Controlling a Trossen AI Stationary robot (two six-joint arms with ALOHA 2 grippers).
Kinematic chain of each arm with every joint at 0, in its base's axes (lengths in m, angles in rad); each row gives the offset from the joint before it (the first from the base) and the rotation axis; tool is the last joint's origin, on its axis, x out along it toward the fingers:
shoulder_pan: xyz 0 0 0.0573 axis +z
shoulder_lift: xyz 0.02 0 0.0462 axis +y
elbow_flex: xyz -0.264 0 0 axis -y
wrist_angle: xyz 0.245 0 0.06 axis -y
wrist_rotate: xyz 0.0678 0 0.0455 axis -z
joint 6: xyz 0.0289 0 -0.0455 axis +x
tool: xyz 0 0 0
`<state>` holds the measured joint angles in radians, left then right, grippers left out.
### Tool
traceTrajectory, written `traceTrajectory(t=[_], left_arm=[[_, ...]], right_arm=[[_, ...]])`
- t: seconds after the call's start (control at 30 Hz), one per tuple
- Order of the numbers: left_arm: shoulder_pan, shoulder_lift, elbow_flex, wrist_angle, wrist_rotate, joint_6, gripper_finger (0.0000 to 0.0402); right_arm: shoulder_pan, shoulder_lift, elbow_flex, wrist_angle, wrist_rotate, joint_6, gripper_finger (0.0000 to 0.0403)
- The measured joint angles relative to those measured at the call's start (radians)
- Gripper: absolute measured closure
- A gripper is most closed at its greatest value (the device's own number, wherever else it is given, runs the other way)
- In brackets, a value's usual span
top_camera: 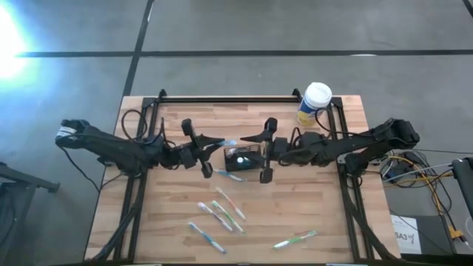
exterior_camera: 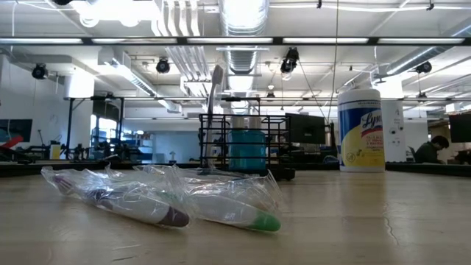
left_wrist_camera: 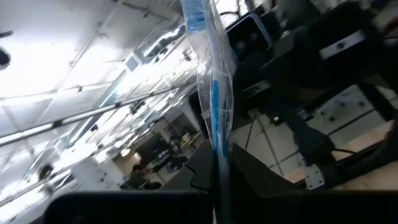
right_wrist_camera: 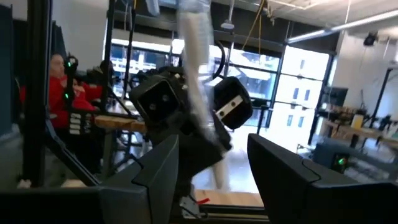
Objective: Pick & Place toothbrushing station
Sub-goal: Put the right blue toothbrush into the black wire organizer
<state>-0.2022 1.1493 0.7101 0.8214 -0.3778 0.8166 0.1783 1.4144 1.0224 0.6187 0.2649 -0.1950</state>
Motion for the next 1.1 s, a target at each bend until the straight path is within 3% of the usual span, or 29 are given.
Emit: traceTrajectory(t=[0.63,1.1], left_arm=[[0.002,0.131,0.055,0.069,-0.016,0.009,0.0378],[0.008,0.184,0.078,0.069,-0.021,-0.009,0.0378]], right_arm=[[-0.003,0.000,-0.002,0.030,-0.002,-0.014,0.0203],[-0.002,0.001,-0.002,0.030,-0.006,-0.023,0.0256]])
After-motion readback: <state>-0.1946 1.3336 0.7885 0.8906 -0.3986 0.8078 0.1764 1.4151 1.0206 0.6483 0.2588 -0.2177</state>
